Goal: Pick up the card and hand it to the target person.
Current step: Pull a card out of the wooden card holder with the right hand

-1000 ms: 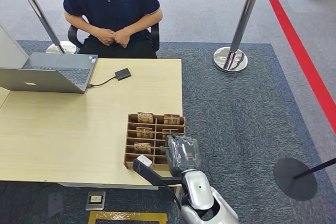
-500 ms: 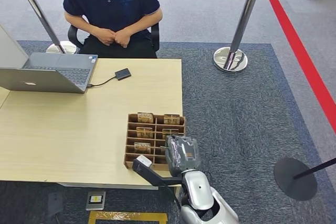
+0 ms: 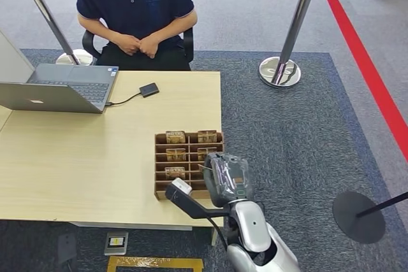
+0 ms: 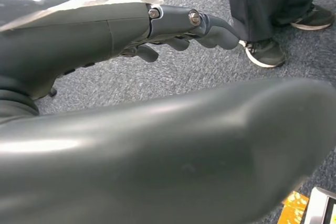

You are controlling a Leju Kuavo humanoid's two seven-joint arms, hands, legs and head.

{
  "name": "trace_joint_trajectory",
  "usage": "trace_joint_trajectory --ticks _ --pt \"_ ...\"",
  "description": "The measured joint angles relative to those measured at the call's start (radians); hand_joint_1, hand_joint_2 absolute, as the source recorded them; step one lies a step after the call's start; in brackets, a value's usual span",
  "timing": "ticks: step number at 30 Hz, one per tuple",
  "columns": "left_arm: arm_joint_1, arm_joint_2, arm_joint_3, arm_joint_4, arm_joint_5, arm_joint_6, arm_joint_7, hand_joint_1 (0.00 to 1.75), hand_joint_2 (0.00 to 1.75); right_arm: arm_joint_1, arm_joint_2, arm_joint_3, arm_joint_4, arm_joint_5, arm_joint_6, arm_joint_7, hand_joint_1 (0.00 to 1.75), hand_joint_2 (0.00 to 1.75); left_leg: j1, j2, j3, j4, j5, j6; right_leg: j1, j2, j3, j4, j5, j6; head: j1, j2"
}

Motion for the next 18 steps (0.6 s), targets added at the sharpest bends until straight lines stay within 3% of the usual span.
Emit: trace_joint_trajectory --ticks 18 --pt "0.002 -0.004 -0.003 0.0 -0.029 0.001 -0.012 0.0 0.0 -0.096 -0.011 -0.041 -0.137 -0.059 -0.026 -0.085 1.3 1.75 0.0 0.0 0.0 0.0 0.0 0.0 0.0 0.0 0.0 0.0 0.0 0.0 0.0 0.0"
